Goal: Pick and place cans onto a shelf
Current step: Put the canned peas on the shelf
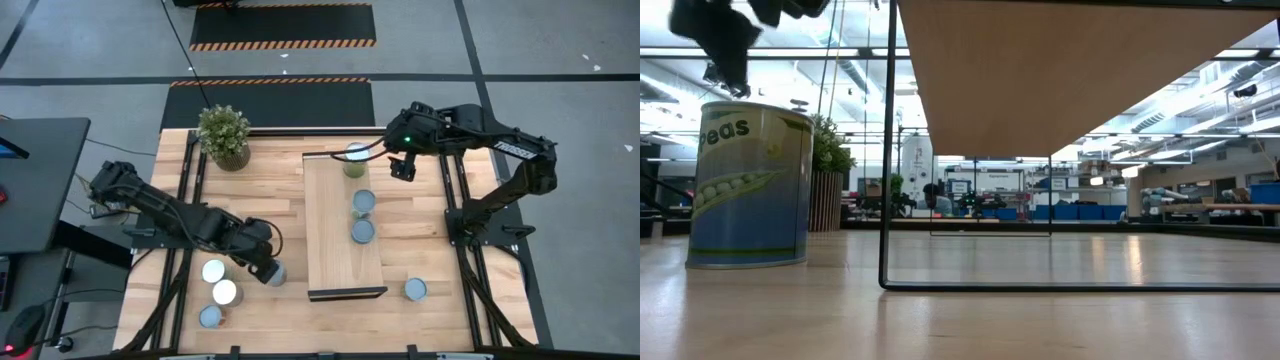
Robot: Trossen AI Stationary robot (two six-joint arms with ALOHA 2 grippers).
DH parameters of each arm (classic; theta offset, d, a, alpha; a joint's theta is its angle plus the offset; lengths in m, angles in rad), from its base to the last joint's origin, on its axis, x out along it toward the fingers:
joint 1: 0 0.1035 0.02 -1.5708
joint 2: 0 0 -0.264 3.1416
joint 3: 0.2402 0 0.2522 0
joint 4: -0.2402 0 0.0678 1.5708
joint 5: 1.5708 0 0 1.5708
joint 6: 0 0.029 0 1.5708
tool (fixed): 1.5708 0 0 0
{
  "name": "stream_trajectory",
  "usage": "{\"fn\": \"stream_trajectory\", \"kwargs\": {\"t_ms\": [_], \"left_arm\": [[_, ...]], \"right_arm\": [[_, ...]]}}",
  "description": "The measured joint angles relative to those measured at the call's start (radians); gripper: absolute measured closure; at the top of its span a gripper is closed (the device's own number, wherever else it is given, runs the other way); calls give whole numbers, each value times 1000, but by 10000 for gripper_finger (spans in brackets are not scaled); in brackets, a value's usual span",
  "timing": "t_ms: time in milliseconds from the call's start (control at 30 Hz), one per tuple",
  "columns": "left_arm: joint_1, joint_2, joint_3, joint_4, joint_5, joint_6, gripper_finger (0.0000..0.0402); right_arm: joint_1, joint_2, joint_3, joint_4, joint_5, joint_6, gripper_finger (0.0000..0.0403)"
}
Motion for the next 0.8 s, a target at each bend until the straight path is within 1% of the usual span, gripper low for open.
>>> {"fn": "stream_trajectory", "kwargs": {"t_ms": [133, 233, 333, 467, 600, 800], "left_arm": [[-43, 35, 72, -21, -47, -155, 72], [-85, 73, 105, -27, -52, -219, 85], [-124, 104, 105, 22, -31, -243, 95], [-154, 142, 106, 40, 0, -250, 98], [-148, 181, 106, 38, 3, -254, 90], [-147, 221, 106, 27, 6, -257, 88]], "right_arm": [[-16, -24, 0, 18, 7, -77, 3], [-24, -42, 0, 48, 8, -111, 3], [-26, -61, 0, 85, 3, -131, 3], [-27, -79, 0, 109, -19, -153, 3], [-27, -93, 0, 127, -29, -168, 3], [-27, -101, 0, 145, -52, -174, 3]]}}
